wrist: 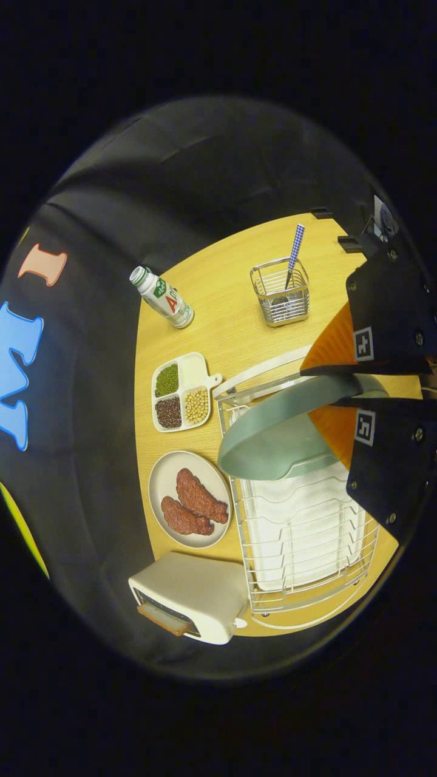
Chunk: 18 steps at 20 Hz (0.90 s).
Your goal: Take the plate from the dish rack, then take the spoon from the basket and place it into the plate.
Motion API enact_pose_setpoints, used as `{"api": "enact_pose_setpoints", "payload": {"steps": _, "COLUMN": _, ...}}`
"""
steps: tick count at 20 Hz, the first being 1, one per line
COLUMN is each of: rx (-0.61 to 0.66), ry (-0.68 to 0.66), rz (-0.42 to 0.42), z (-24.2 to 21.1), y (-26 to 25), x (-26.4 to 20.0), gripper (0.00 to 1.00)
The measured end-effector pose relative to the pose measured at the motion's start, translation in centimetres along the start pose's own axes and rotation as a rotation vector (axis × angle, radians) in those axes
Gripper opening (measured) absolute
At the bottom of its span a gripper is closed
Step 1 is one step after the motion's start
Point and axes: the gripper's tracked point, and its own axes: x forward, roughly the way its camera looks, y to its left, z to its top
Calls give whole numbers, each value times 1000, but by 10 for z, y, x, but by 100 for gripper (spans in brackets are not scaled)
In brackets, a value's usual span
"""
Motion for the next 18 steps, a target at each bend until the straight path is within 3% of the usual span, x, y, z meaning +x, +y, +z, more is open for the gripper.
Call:
{"api": "enact_pose_setpoints", "payload": {"steps": 9, "rx": -89, "ry": -122, "rz": -145, "z": 23, "y": -3, "x": -31, "gripper": 15}}
{"api": "enact_pose_setpoints", "payload": {"steps": 12, "rx": -85, "ry": -174, "rz": -141, "z": 39, "y": -8, "x": -40, "gripper": 15}}
{"api": "enact_pose_setpoints", "payload": {"steps": 18, "rx": -11, "ry": -173, "rz": -45, "z": 43, "y": -24, "x": -59, "gripper": 15}}
